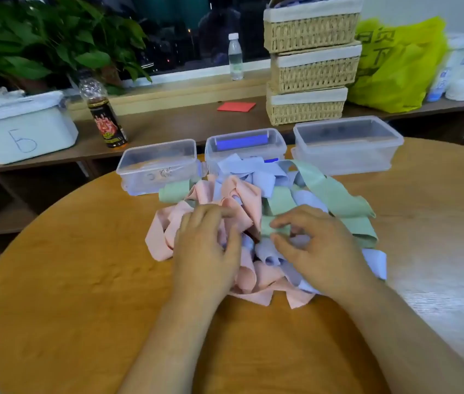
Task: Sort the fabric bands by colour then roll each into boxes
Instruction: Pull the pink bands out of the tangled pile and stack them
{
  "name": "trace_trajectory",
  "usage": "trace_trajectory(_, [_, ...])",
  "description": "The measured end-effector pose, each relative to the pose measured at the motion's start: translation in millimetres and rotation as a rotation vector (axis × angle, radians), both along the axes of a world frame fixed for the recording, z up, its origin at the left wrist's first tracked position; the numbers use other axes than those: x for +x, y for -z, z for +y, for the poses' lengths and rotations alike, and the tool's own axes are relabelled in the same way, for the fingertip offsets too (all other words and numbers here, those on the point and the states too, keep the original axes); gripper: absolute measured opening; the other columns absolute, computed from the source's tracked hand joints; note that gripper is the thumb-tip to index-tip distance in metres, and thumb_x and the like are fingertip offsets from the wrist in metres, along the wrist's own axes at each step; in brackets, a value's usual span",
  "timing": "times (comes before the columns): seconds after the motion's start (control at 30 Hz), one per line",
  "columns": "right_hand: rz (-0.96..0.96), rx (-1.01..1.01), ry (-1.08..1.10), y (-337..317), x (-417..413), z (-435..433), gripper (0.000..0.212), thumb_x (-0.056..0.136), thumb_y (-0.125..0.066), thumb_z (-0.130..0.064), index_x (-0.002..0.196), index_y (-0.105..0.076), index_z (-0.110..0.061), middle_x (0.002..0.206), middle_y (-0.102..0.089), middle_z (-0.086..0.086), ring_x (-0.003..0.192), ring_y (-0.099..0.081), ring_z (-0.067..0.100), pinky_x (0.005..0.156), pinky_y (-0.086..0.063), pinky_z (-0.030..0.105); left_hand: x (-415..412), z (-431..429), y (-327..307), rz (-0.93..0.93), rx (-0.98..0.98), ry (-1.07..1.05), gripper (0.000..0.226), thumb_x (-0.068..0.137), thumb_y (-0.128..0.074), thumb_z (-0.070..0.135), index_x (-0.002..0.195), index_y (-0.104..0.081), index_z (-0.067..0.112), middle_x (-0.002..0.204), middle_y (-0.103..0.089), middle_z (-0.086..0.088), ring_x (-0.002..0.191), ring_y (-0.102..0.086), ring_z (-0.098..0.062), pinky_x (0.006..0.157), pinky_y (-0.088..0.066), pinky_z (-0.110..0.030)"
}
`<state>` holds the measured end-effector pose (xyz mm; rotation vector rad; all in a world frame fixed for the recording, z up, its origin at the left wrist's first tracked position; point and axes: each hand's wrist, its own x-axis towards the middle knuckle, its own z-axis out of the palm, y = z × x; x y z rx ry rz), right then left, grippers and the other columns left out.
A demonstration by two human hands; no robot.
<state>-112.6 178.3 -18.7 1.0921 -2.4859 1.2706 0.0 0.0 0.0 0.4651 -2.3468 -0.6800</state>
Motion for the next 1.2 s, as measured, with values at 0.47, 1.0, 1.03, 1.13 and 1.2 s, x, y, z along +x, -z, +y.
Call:
trace_trajectory(0.47, [0.098,0.093,-0.023,-25,18,-18,0.046,0.096,-0.059,-0.053,0.141,-0.056,-0.043,0.137,-0.052,-0.025,0.124,-0.05,0.01,0.1,-0.047,0.034,8,-23,-17,-0.042,0.028,0.071,0.013,0.096,-0.067,0.048,0.105,-0.071,0.04,0.114,-0.065,0.024,0.125,-0.049,-0.008,0.109,-0.042,-0.045])
trace_trajectory(1.0, [-0.411,-0.128,-0.119,-36,8,-8,0.018,0.099,-0.073,-0.019,0.105,-0.079,-0.035,0.068,-0.065,-0.033,0.061,-0.063,-0.002,0.061,-0.045,0.01,19,-23,-23,-0.047,0.429,0.355,0.011,0.106,-0.064,0.029,0.109,-0.073,0.033,0.125,-0.067,0.018,0.127,-0.058,-0.009,0.106,-0.051,-0.048])
trace_trajectory(1.03, [-0.405,-0.117,-0.103,-37,7,-6,0.017,0.098,-0.074,-0.02,0.101,-0.08,-0.036,0.067,-0.065,-0.031,0.06,-0.061,0.0,0.058,-0.042,0.01,19,-25,-21,-0.042,0.413,0.354,0.01,0.105,-0.064,0.028,0.107,-0.074,0.031,0.128,-0.065,0.018,0.131,-0.055,-0.008,0.108,-0.049,-0.049])
trace_trajectory(1.13, [-0.417,-0.114,-0.058,-40,0,-1,0.011,0.095,-0.076,-0.024,0.094,-0.08,-0.034,0.085,-0.076,-0.017,0.07,-0.067,0.011,0.067,-0.054,0.028,19,-30,-17,-0.011,0.383,0.303,0.015,0.104,-0.065,0.017,0.102,-0.073,0.03,0.13,-0.057,0.023,0.137,-0.047,-0.004,0.11,-0.045,-0.04])
trace_trajectory(1.2, [-0.461,-0.145,-0.005,-42,-7,6,0.003,0.093,-0.078,-0.025,0.091,-0.077,-0.027,0.083,-0.078,-0.008,0.071,-0.067,0.013,0.068,-0.054,0.033,21,-34,-18,0.006,0.376,0.271,0.019,0.105,-0.062,0.012,0.101,-0.072,0.028,0.124,-0.057,0.022,0.131,-0.048,-0.002,0.102,-0.042,-0.021])
